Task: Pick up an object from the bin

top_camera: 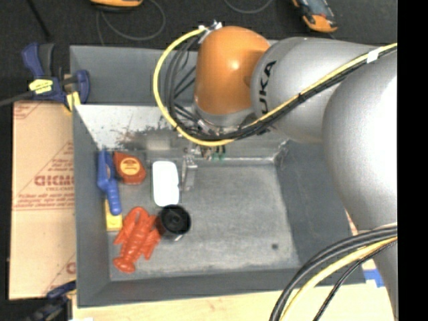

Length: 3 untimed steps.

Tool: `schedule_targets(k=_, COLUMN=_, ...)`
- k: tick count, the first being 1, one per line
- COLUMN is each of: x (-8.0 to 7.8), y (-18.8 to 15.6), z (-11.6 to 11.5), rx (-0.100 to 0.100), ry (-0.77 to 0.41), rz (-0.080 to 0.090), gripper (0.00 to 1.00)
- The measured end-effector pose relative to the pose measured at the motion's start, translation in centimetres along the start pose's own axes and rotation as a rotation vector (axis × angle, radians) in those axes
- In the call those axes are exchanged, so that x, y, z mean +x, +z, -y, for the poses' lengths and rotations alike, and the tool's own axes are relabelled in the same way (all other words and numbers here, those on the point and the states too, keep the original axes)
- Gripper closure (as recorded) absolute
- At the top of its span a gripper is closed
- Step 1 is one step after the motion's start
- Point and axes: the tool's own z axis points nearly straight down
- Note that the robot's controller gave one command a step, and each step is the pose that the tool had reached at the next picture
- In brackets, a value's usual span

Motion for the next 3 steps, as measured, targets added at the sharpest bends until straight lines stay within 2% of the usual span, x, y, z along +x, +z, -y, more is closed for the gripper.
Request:
schedule_targets(k=1, x=0.0, y=0.0, z=0.0, rx=0.0, ry=0.0, rz=0.0, gripper=0.0)
schedule_targets(k=2, x=1.8, y=4.6, z=1.3, rx=-0.001, ry=0.055, rz=0.005, gripper=0.0)
schedule_targets(k=3, x=8.1, y=7.9, z=1.6, rx=0.001, ry=0.083, rz=0.001, gripper=0.0)
